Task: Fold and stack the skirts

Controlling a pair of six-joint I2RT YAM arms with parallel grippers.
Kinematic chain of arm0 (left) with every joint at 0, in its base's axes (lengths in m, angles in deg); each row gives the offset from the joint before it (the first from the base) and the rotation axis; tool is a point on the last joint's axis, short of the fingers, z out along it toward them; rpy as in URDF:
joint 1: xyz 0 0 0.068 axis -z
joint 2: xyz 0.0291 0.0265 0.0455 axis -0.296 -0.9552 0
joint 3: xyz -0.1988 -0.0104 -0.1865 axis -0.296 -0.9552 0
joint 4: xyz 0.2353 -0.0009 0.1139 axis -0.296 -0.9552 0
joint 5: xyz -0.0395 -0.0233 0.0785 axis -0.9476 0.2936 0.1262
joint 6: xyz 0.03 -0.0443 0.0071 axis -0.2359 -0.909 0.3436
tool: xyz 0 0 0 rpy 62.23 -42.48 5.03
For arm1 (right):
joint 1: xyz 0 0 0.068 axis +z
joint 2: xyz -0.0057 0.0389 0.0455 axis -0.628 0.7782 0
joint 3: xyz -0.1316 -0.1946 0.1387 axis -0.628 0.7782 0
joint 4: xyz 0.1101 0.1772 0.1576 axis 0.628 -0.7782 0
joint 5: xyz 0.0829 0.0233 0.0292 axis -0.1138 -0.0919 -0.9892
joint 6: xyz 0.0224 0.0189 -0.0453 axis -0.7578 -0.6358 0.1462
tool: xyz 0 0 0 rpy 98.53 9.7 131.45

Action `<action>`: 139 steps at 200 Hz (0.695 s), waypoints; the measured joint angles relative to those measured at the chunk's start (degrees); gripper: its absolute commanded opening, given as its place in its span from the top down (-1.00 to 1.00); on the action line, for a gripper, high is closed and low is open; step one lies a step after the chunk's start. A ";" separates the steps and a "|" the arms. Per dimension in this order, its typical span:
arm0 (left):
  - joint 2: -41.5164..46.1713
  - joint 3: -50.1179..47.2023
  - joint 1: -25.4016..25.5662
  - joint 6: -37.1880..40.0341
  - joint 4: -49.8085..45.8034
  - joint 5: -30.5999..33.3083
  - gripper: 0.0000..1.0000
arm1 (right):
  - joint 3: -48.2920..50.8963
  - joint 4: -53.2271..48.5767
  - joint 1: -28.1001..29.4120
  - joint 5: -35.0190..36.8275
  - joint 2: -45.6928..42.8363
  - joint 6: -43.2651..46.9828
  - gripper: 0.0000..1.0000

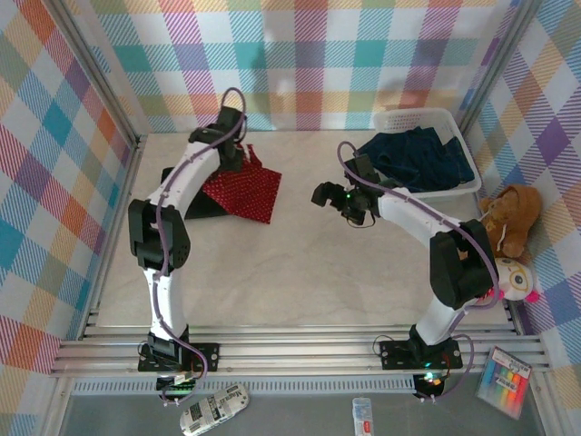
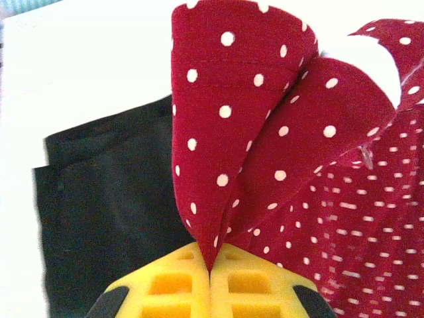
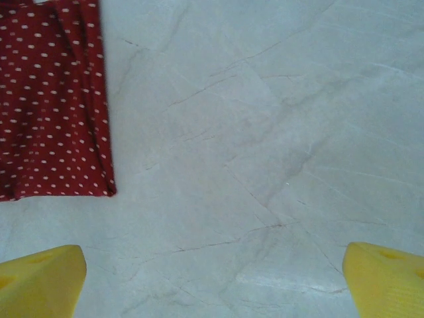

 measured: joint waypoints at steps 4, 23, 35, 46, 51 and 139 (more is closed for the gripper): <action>-0.17 0.61 -1.14 0.55 -0.72 -0.35 1.00 | 0.04 -0.20 0.00 0.17 -0.09 0.00 -0.98; -0.20 2.97 -6.16 2.80 -3.48 -2.80 1.00 | 0.09 -0.68 0.00 0.68 -0.28 0.02 -0.98; -0.20 4.00 -9.38 4.28 -4.17 -4.74 1.00 | 0.09 -0.98 0.00 0.98 -0.28 0.02 -0.98; -0.20 4.28 -12.46 5.44 -4.48 -6.86 1.00 | 0.09 -1.29 0.00 1.09 -0.28 0.04 -0.98; -0.20 4.28 -14.38 5.90 -4.72 -8.33 1.00 | 0.09 -1.40 0.00 1.27 -0.28 0.07 -0.98; -8.55 3.76 -29.46 5.16 -1.14 -19.34 1.00 | 0.35 -4.55 -0.02 4.68 -3.41 0.26 -0.98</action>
